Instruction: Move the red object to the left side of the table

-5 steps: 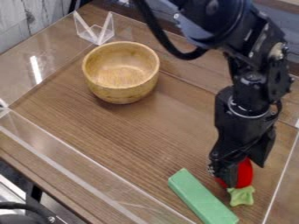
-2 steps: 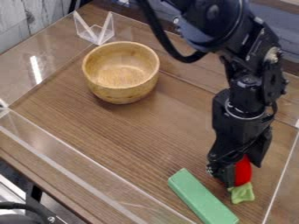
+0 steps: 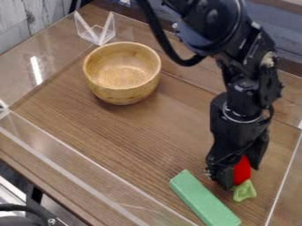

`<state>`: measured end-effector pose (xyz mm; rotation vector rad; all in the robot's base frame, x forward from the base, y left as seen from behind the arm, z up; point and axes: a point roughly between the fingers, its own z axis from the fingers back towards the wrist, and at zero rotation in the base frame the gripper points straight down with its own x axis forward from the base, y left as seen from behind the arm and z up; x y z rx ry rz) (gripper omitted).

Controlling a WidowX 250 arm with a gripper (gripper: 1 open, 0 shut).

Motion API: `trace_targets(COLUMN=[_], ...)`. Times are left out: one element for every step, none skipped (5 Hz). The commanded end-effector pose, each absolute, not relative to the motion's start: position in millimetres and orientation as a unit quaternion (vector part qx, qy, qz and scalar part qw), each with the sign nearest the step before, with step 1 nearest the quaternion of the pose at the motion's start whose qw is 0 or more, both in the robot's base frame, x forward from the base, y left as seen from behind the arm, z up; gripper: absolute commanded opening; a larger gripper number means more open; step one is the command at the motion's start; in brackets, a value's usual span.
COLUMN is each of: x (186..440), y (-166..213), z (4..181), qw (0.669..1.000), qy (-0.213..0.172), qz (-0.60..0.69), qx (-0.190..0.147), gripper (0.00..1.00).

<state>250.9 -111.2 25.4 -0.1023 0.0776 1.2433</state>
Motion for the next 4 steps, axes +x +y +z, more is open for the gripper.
trace_targets(x=[257,257,255,253], y=[-108,-107,-106,-104], z=[28.1,25.1,28.1,35.1], qw=[0.805,0.801,0.800,0.798], qy=[0.030,0.032,0.035,0.042], qz=[0.590,0.594,0.596,0.599], qx=[-0.059,-0.058,-0.058,-0.054], gripper=[1.00,0.00,0.00,0.00])
